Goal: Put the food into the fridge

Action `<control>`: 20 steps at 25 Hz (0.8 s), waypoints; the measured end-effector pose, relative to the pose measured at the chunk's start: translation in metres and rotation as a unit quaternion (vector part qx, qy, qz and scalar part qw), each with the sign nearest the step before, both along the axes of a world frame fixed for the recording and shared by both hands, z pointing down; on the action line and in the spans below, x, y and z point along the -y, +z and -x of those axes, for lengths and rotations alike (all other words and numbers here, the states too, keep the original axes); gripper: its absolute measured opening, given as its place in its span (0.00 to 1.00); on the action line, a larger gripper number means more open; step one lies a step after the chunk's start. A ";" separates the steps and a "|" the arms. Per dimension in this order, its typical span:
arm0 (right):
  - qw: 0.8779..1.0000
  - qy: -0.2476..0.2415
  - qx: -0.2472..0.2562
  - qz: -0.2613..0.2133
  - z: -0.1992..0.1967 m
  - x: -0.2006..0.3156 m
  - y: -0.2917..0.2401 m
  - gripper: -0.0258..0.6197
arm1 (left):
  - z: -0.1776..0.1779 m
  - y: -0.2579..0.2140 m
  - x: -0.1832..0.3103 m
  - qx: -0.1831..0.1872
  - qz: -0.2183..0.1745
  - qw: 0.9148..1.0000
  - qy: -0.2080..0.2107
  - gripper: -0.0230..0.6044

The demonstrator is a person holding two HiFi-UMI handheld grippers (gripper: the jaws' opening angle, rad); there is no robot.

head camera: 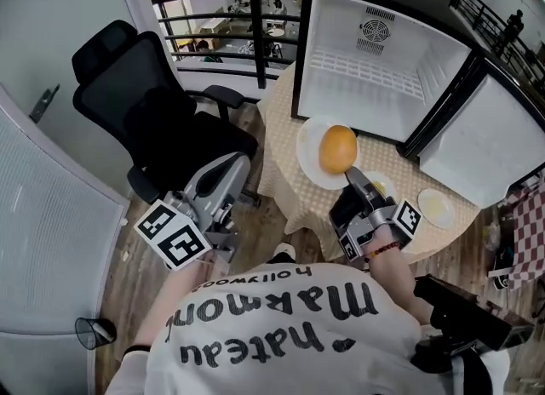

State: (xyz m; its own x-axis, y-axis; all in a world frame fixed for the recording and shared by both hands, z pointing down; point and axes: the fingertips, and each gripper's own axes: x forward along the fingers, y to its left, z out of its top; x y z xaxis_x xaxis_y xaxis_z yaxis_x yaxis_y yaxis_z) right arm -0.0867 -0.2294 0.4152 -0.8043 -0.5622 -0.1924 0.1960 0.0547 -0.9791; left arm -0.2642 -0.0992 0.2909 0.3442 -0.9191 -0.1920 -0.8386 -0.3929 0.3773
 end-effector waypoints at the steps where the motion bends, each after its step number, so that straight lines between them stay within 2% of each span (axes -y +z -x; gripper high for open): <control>1: 1.000 0.009 -0.010 0.005 0.001 0.012 0.005 0.08 | 0.007 0.004 0.011 -0.005 0.000 1.000 -0.001 0.04; 3: 0.999 0.027 -0.035 0.013 -0.002 0.034 0.016 0.08 | 0.016 0.016 0.033 -0.012 0.011 1.000 0.004 0.04; 7: 0.994 0.064 -0.093 0.012 -0.010 0.078 0.035 0.08 | 0.032 0.047 0.079 0.011 0.045 0.999 0.019 0.04; 13: 0.978 0.096 -0.185 -0.015 -0.006 0.154 0.063 0.08 | 0.053 0.083 0.130 0.009 0.084 0.995 0.051 0.04; 16: 0.975 0.112 -0.194 -0.004 0.002 0.188 0.078 0.08 | 0.075 0.093 0.144 0.016 0.106 0.993 0.043 0.04; 20: 0.972 0.129 -0.198 0.007 0.013 0.221 0.087 0.08 | 0.097 0.096 0.162 0.030 0.111 0.993 0.030 0.04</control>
